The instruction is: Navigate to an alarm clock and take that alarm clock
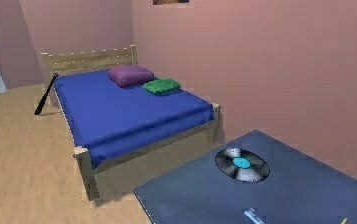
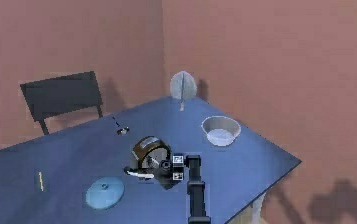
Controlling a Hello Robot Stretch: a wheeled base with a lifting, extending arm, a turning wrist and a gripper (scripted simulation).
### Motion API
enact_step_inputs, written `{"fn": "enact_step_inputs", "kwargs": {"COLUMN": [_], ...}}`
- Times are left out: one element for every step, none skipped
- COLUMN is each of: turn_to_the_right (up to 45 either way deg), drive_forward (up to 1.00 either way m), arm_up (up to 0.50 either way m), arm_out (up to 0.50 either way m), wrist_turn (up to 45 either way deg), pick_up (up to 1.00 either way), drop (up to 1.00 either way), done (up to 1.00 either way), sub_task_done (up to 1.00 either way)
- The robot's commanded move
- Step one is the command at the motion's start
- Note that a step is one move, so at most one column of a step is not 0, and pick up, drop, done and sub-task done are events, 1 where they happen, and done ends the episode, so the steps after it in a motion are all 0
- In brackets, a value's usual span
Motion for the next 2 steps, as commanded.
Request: {"fn": "enact_step_inputs", "kwargs": {"turn_to_the_right": [0.0, 0.0], "drive_forward": [0.00, 0.00], "arm_up": [0.10, 0.00], "arm_out": [0.00, 0.00], "wrist_turn": [0.0, 0.0], "pick_up": [0.00, 0.00], "drop": [0.00, 0.00], "done": [0.00, 1.00], "sub_task_done": [0.00, 0.00]}}
